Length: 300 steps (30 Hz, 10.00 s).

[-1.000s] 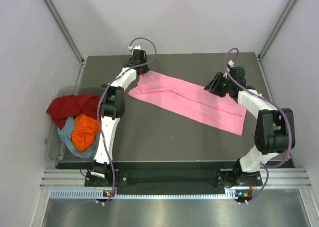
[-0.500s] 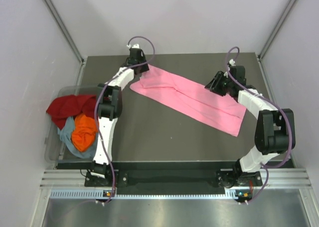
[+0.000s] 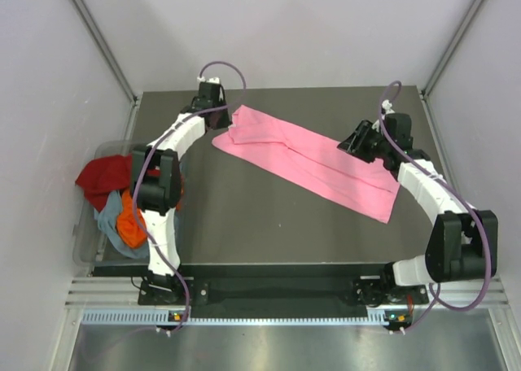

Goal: Fold and stack the t-shirts
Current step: Fold the tshirt

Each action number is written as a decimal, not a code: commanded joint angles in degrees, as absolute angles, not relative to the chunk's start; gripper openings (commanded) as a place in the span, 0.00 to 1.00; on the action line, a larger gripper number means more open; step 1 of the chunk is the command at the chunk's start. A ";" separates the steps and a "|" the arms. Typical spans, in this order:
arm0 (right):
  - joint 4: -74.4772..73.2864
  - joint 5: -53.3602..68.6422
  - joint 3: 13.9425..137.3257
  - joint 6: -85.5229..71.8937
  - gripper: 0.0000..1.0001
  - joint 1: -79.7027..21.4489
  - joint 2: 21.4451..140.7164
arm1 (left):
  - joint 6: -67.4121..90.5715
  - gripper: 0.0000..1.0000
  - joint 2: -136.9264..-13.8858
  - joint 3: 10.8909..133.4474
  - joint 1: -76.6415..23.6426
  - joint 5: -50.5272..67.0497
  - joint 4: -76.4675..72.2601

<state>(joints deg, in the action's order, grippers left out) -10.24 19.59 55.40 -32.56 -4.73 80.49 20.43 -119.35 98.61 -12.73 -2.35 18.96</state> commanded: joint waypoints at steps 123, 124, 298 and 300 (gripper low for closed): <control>-15.03 19.51 53.70 -28.92 0.45 -5.63 68.47 | 61.70 0.39 -112.05 75.23 -11.25 -17.93 7.82; -15.03 19.42 53.61 -28.74 0.45 -5.63 68.12 | 62.05 0.39 -112.67 75.58 -11.34 -18.02 8.43; -42.80 -11.86 49.66 -20.65 0.33 -32.78 90.17 | 35.77 0.60 -62.75 52.38 -9.76 7.21 19.42; -42.80 -12.22 49.75 -20.74 0.32 -32.70 90.44 | 35.51 0.59 -62.75 52.38 -9.76 6.68 19.42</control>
<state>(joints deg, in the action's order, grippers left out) -43.66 -10.50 49.89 -20.58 -31.77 89.36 37.30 -63.90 52.71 -10.15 8.27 20.23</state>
